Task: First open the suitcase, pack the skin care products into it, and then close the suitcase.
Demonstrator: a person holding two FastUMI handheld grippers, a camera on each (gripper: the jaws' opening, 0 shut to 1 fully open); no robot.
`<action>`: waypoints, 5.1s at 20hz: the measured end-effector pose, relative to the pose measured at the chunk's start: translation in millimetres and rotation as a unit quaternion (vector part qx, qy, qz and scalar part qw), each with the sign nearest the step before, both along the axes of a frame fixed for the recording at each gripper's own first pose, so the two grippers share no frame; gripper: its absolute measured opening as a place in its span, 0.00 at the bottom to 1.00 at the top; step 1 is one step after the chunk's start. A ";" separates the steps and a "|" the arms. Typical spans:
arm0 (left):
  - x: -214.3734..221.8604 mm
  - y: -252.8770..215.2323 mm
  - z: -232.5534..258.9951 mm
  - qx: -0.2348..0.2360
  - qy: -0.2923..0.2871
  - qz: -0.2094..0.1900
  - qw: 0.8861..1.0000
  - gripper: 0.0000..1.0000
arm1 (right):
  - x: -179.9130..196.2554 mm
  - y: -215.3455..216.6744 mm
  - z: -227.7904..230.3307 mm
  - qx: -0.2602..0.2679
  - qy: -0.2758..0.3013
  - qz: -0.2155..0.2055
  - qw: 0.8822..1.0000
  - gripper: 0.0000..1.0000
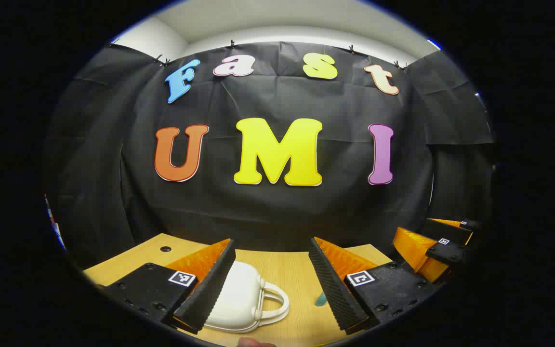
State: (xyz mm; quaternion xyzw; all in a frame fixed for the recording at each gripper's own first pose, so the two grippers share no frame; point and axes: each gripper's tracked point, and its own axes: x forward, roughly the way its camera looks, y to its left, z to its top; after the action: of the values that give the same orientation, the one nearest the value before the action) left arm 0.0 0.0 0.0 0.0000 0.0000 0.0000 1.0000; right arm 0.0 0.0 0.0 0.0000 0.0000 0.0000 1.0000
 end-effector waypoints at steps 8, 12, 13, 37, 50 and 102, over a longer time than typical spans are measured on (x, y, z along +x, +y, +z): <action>-0.4 -0.5 -6.6 -0.006 0.012 -0.019 1.000 0.98 | -9.4 -0.3 2.1 0.002 -0.002 -0.009 1.000 0.80; 1.7 -2.1 -12.3 -0.002 0.021 -0.030 0.999 0.98 | -8.4 -4.7 2.6 -0.002 -0.002 -0.018 1.000 0.80; 2.3 -2.4 -15.4 -0.001 0.025 -0.032 0.999 0.98 | -8.0 -5.6 2.3 -0.002 -0.002 -0.019 1.000 0.80; 48.0 -6.5 -233.2 0.419 0.227 -0.139 0.868 0.98 | -14.3 -118.1 -34.2 -0.024 0.051 -0.121 0.991 0.80; 60.1 -0.5 -268.0 0.453 0.284 -0.130 0.835 0.42 | -24.7 -128.1 -51.9 -0.014 0.072 -0.138 0.988 0.80; 98.1 463.1 -239.8 -0.098 0.223 0.124 0.962 0.05 | -21.0 66.3 -14.6 -0.120 0.063 -0.046 0.990 0.80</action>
State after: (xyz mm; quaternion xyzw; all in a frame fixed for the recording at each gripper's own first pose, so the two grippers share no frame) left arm 98.1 463.1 -239.8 -0.0981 0.2233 0.1241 0.9618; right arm -21.0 66.3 -14.6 -0.1201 0.0627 -0.0461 0.9897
